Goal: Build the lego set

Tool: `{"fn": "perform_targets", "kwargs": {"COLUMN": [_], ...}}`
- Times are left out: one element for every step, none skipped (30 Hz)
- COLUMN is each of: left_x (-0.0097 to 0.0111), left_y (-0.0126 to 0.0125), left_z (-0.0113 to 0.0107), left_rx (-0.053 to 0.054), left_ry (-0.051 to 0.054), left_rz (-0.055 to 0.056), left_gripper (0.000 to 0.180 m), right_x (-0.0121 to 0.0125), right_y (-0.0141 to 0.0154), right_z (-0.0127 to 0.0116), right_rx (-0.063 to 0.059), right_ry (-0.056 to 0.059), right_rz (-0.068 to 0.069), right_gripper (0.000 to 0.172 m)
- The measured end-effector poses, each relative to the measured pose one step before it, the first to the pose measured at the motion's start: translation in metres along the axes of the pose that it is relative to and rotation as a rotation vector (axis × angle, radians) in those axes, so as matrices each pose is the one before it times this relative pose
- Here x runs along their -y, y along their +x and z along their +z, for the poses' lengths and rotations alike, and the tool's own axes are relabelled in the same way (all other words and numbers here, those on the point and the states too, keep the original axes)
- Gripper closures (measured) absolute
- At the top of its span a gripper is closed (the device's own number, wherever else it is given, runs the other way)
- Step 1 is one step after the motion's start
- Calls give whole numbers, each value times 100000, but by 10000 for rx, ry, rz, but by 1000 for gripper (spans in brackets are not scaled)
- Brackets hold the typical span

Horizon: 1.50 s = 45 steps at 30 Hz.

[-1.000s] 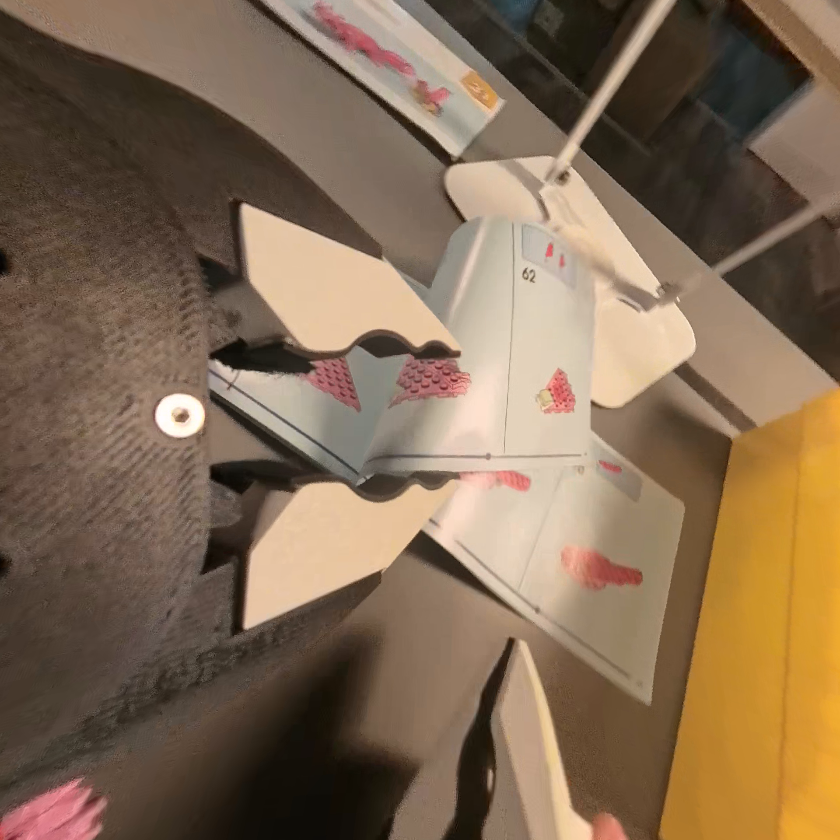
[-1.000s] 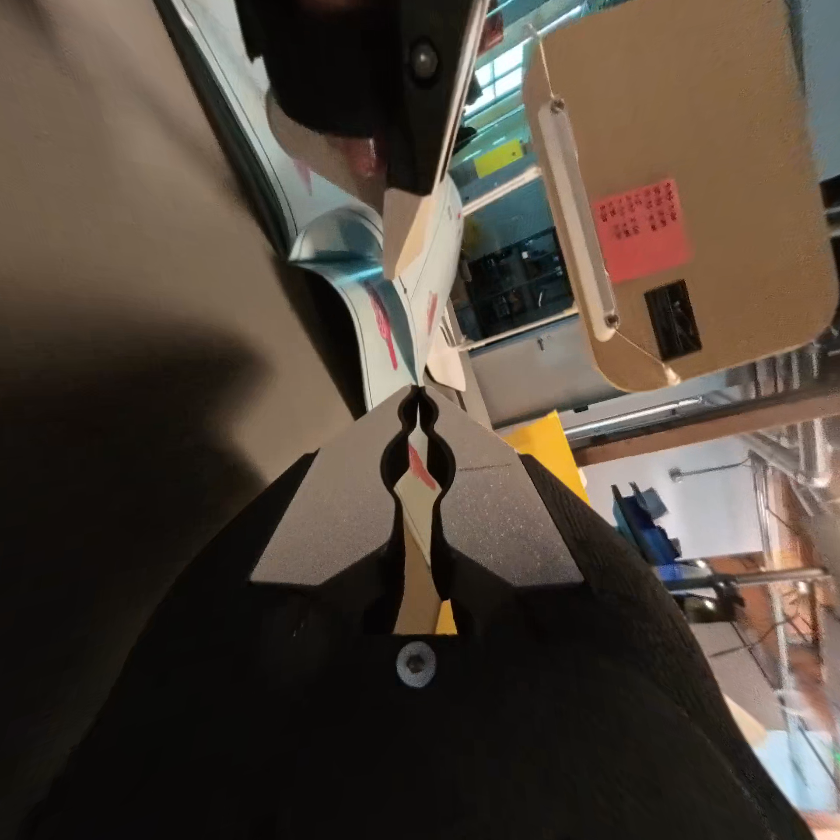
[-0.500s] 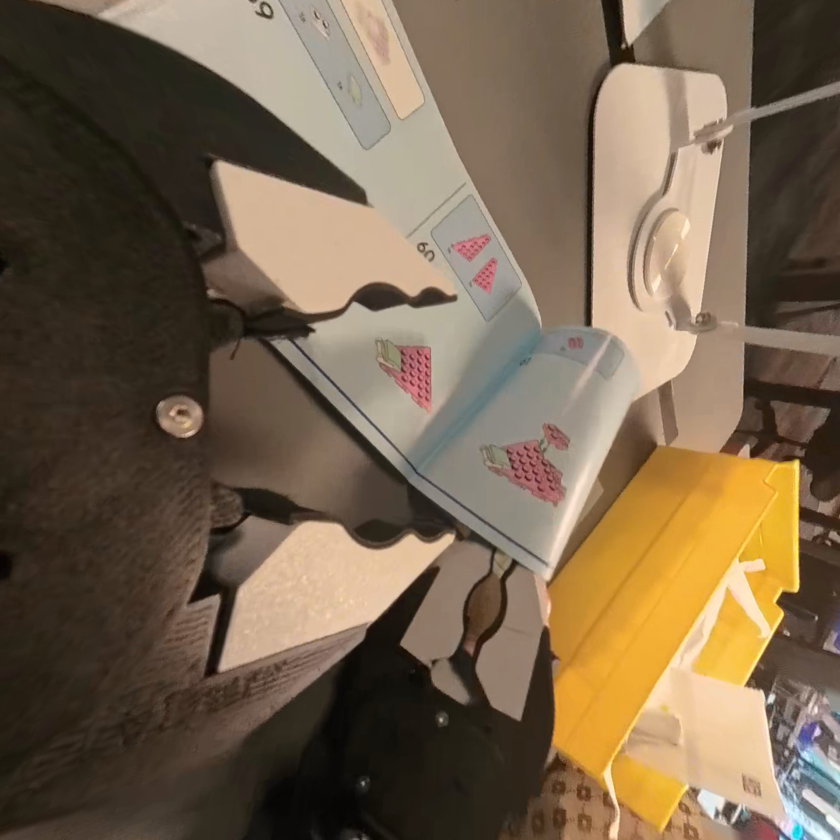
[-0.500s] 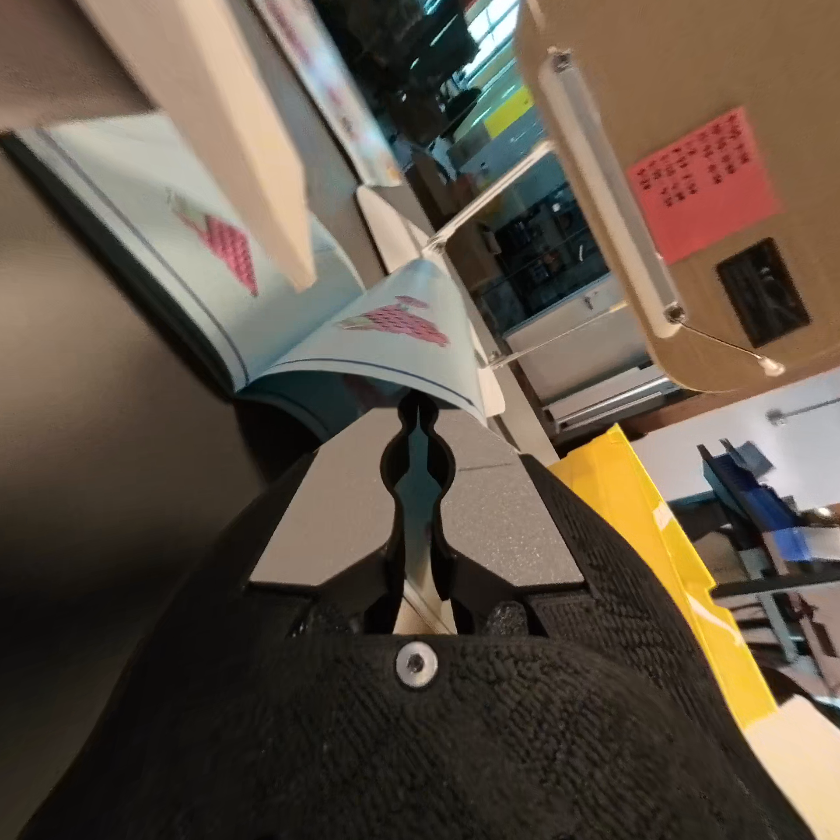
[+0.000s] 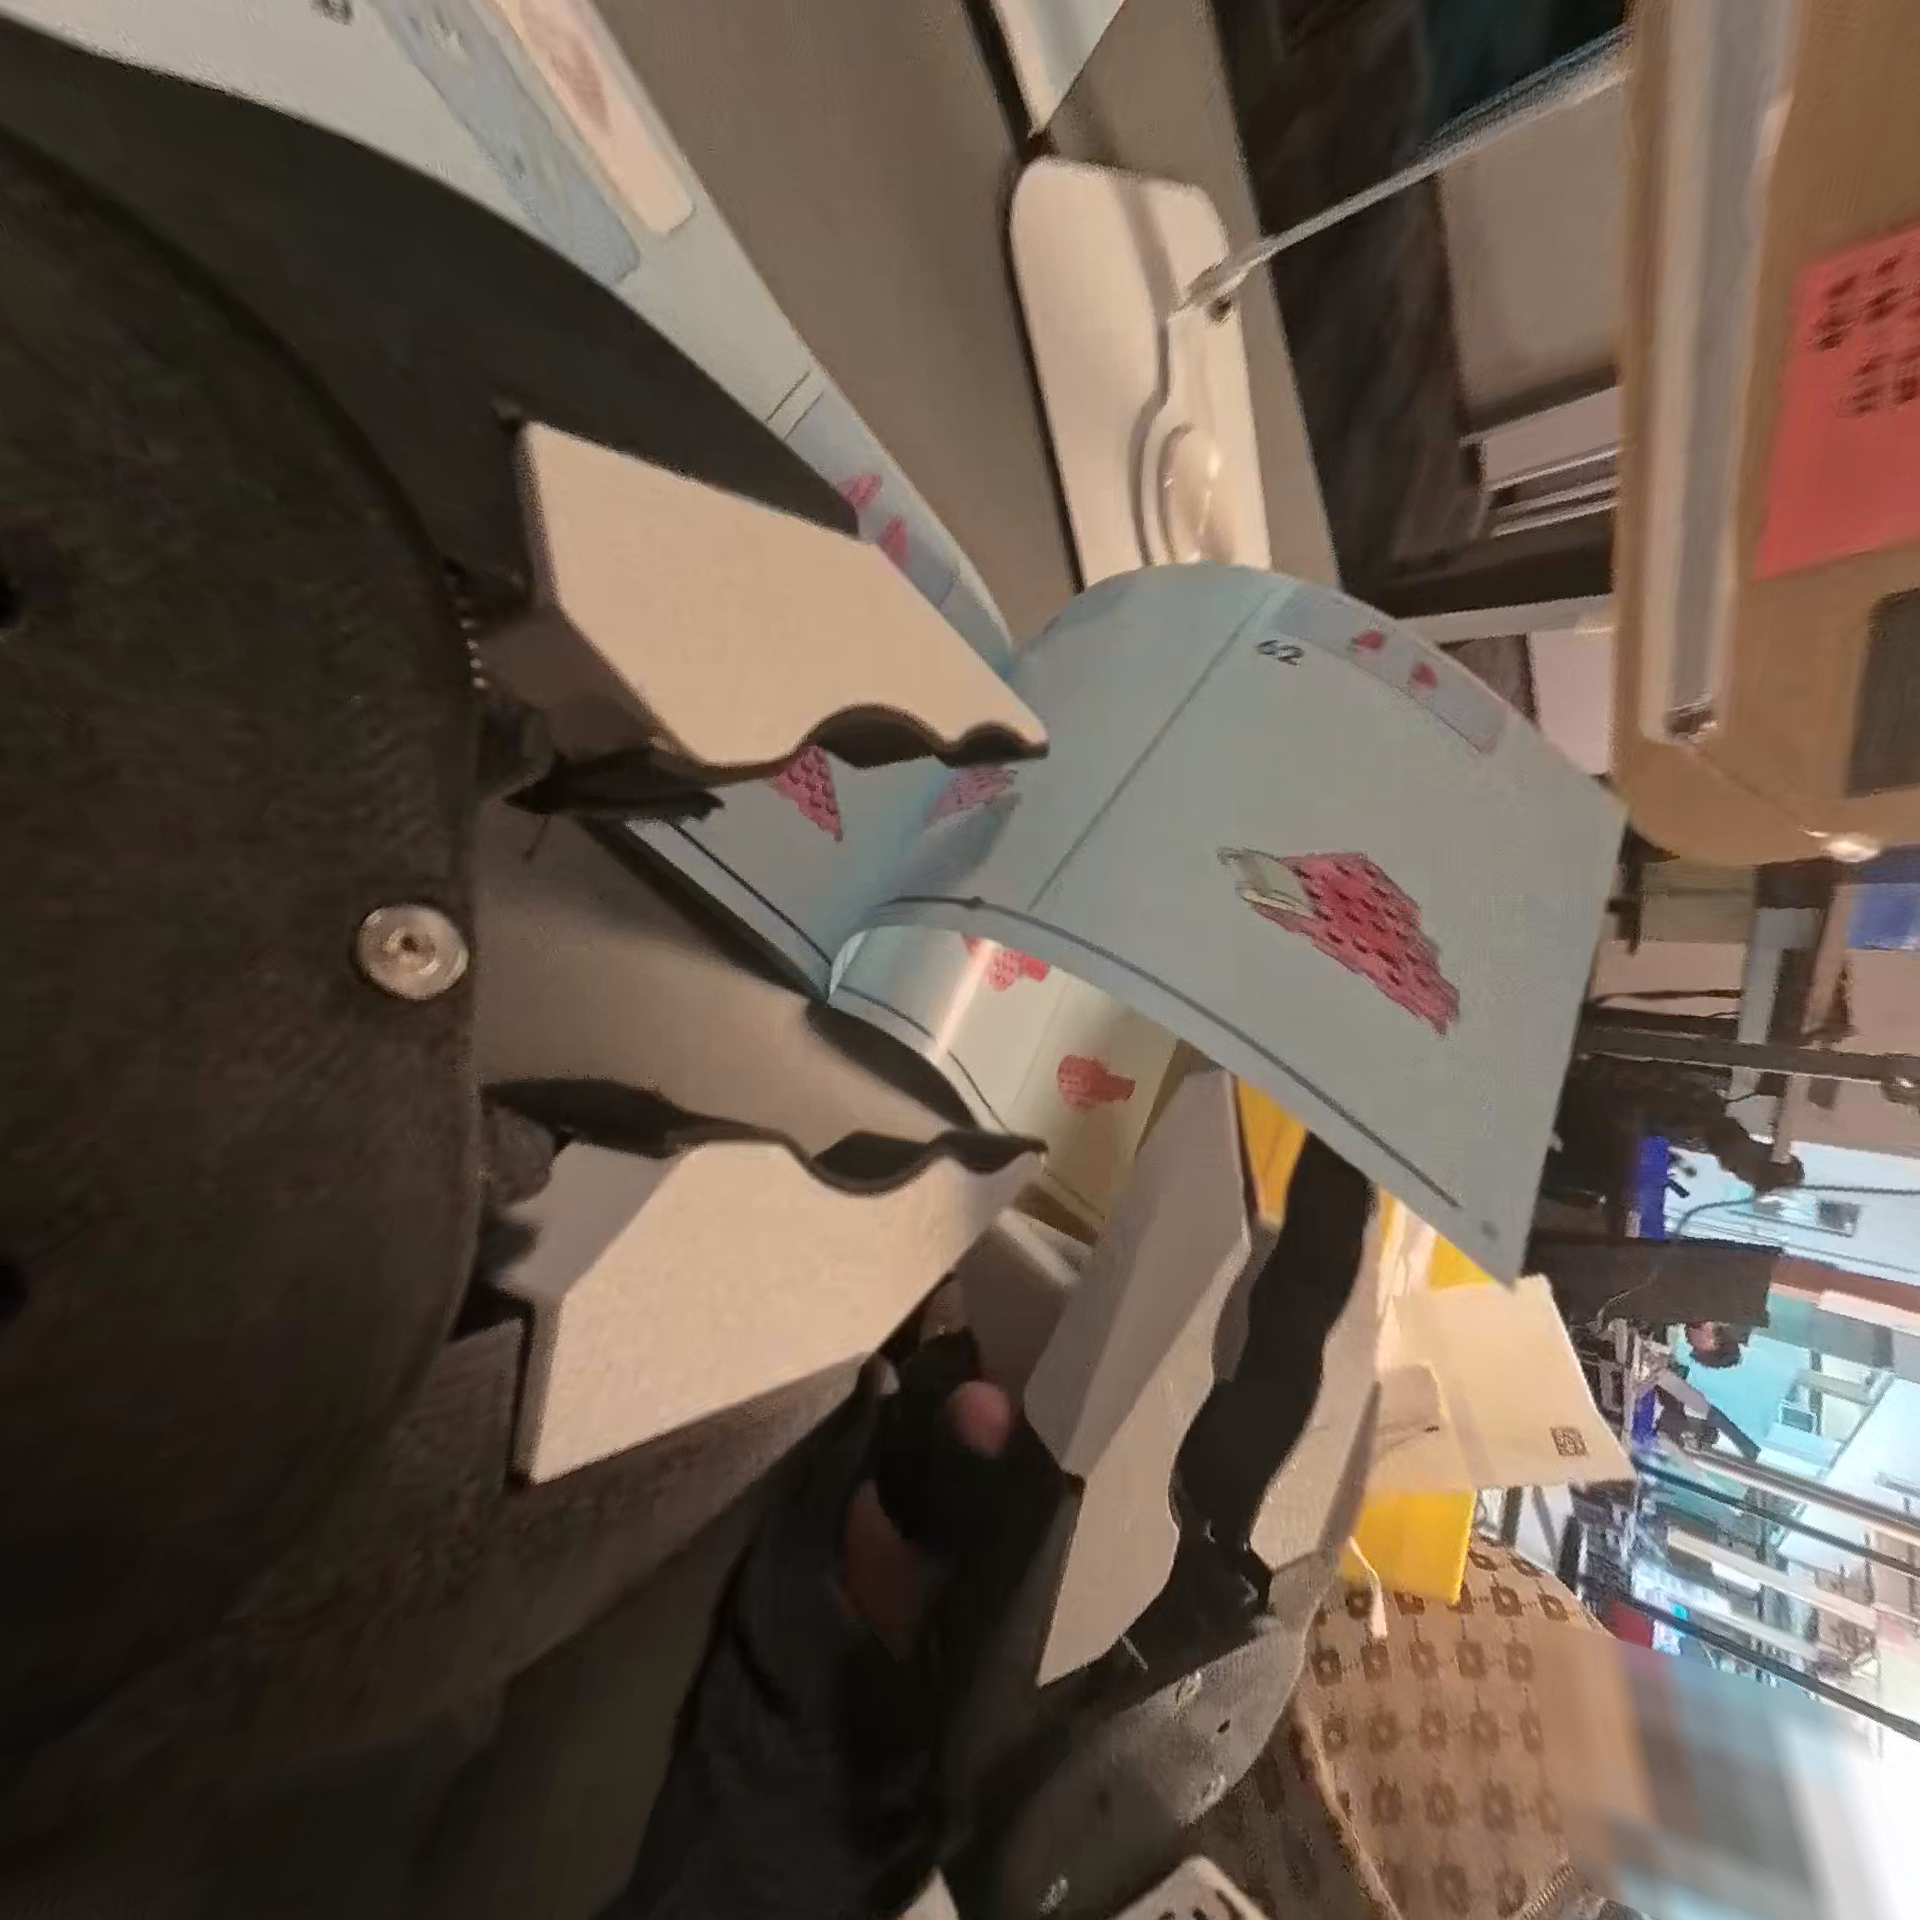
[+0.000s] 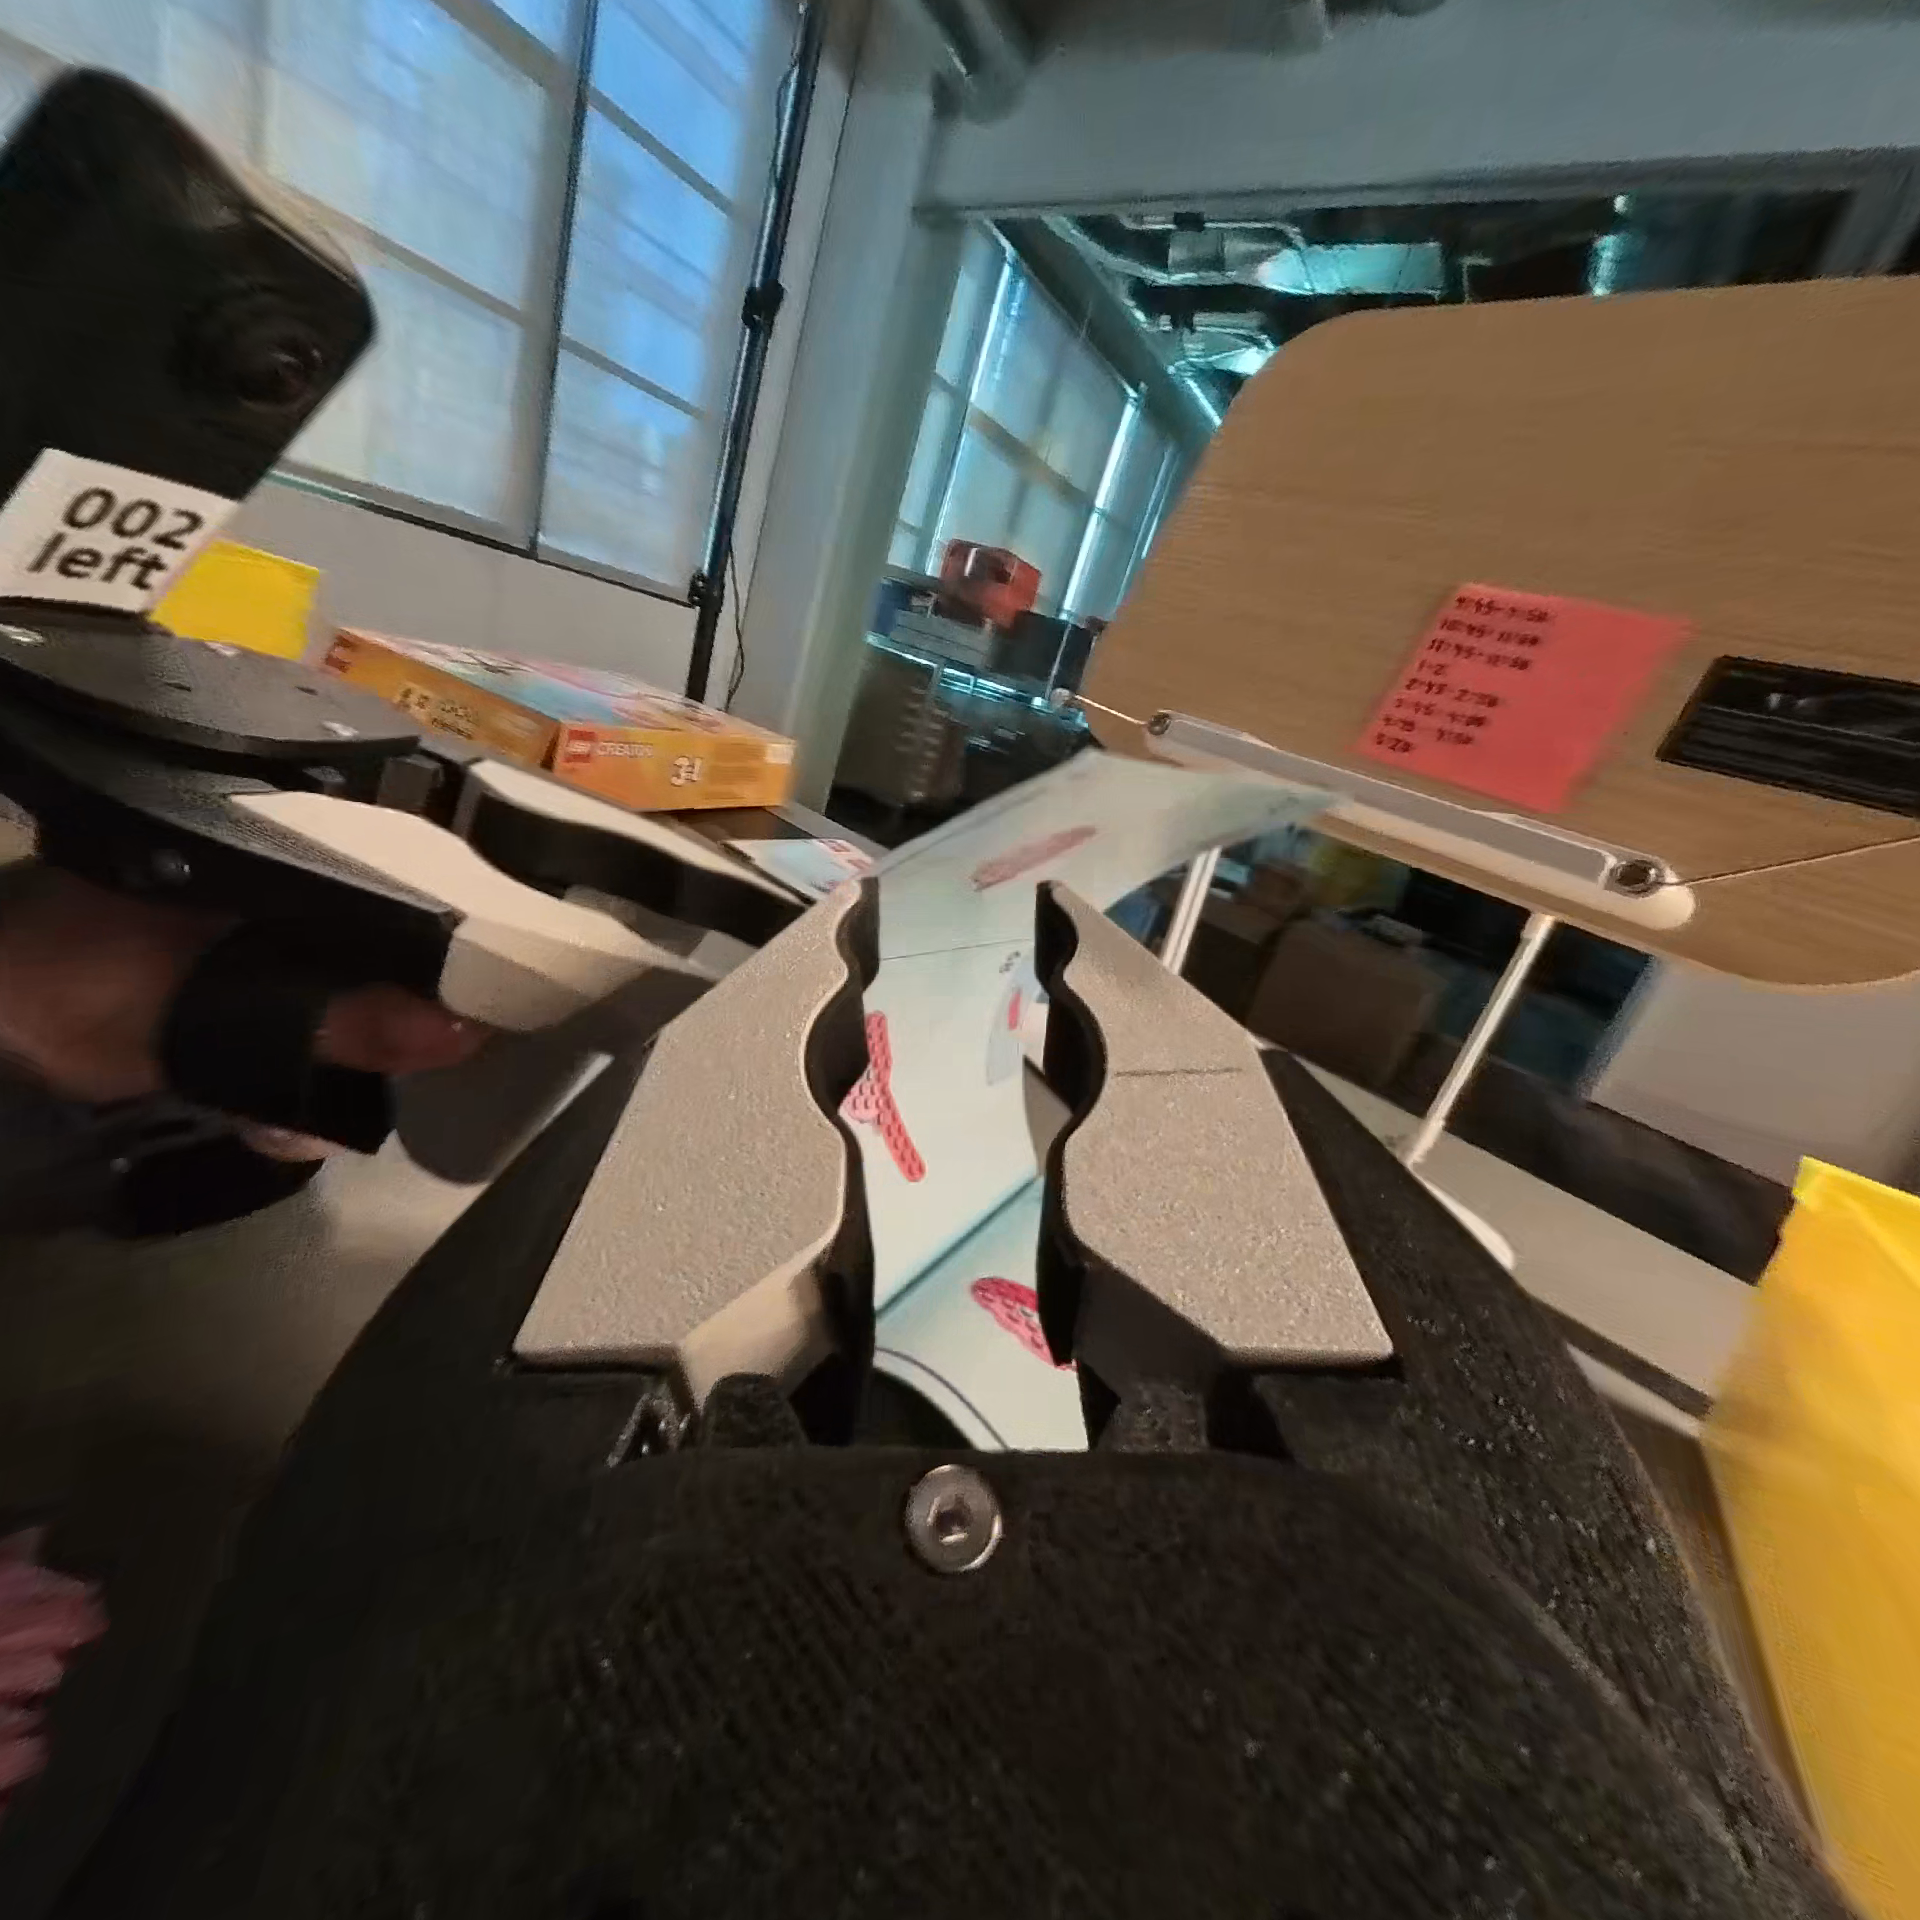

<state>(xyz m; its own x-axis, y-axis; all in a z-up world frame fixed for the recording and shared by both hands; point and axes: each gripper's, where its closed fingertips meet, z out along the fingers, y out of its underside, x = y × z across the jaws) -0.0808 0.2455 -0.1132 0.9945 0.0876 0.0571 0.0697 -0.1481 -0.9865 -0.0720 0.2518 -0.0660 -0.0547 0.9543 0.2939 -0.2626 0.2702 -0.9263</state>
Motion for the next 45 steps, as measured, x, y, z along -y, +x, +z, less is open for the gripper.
{"fn": "perform_targets", "kwargs": {"left_x": [397,443,370,220,37,-153,-246,-239,-282,-321,-317,-312,-332,-278,-240,-310,-423,-457,-403,-252,-112,-113,-153,-114,-114,-194,-174,-145,-140,-112,62,176,131,75,12,7,108,91,-8,-107,-92,-32,-5,-18,-21], "left_y": [-113,-170,-142,-62,-72,-135,-194,-199,-261,-101,87,118,-169,-343,-271,-304,-408,-413,-448,-423,-359,-341,-80,68,27,-2,88,-147,-149,-207,-324,-386,-343,-277,64,56,77,114,35,30,61,49,-18,4,19], "left_z": [-242,-209,-151,-84,-28,20,59,57,92,139,156,183,163,120,115,103,127,131,109,34,-41,-149,-217,-250,-338,-421,-476,-433,-336,-181,-77,-5,20,-5,-21,-48,-59,-18,31,57,60,28,18,10,9], "left_rx": [164,212,169,109,105,151,197,230,301,204,92,85,266,343,244,214,236,187,163,102,30,38,-120,-189,-153,-134,-219,-72,-104,-53,-11,41,38,57,-118,-47,3,9,52,17,-38,-37,-8,-23,-25], "left_ry": [196,214,176,114,16,-82,-141,-158,-196,-217,-198,-185,-216,-206,-189,-217,-281,-287,-248,-187,-99,-73,-83,-72,-38,-22,40,69,39,13,79,98,59,73,91,75,81,53,-4,-42,-40,-21,-11,-17,-21], "left_rz": [324,226,140,129,159,213,274,311,332,351,315,218,95,34,5,-51,-152,-262,-389,-485,-545,-639,-740,-831,-845,-803,-605,-488,-342,-243,-240,-215,-250,-369,-248,-89,86,160,135,45,-33,-43,-23,-15,-9], "left_gripper": [119,125,132,138,142,151,158,165,172,174,173,167,158,151,147,144,140,133,127,121,117,111,108,103,98,96,96,97,103,107,112,125,134,147,155,161,165,168,169,169,169,170,170,171,171], "right_x": [-108,-87,20,168,281,328,289,208,80,-99,-280,-366,-237,-13,70,11,-35,-78,-86,-66,-67,-65,-73,-66,-67,-64,-37,-22,-8,-4,5,15,14,-4,6,7,1,-7,-3,10,3,6,3,-1,-3], "right_y": [76,225,225,166,100,-37,-26,154,285,400,522,514,350,164,53,6,-40,-81,-82,-86,-77,-64,-62,-67,-59,-82,-101,-110,-73,-45,-39,-26,-17,-35,-42,-35,-18,-17,11,24,17,19,2,-3,-7], "right_z": [12,-25,-53,-97,-126,-121,-103,-63,-42,-18,13,42,27,-15,-49,-26,8,30,43,32,28,19,14,29,28,32,29,34,23,3,8,-11,-12,-6,-6,-8,6,-1,5,-2,-12,-2,-9,2,1], "right_rx": [27,-57,-30,26,92,219,238,132,56,-34,-136,-160,-109,-56,-34,-27,-6,23,29,26,15,8,12,13,10,16,27,35,24,4,-2,-7,-11,-5,4,3,2,7,1,-5,-6,-4,-4,-1,2], "right_ry": [-22,-18,41,127,193,220,207,167,93,-19,-140,-198,-129,0,49,18,-15,-33,-44,-39,-27,-28,-34,-33,-35,-32,-24,-15,-9,-5,2,5,3,0,-1,-1,-4,-4,-2,5,6,2,0,0,-2], "right_rz": [155,154,200,282,410,579,706,728,630,477,344,251,167,72,-13,-63,-70,-55,-49,-58,-62,-70,-80,-90,-95,-88,-73,-62,-54,-45,-40,-43,-47,-44,-38,-31,-20,-4,13,18,14,9,2,-6,-9], "right_gripper": [143,144,144,145,146,148,149,149,149,150,150,150,150,150,151,152,152,153,153,153,154,154,155,155,156,156,157,157,158,158,158,159,159,159,160,160,160,160,160,160,160,160,160,160,161]}}
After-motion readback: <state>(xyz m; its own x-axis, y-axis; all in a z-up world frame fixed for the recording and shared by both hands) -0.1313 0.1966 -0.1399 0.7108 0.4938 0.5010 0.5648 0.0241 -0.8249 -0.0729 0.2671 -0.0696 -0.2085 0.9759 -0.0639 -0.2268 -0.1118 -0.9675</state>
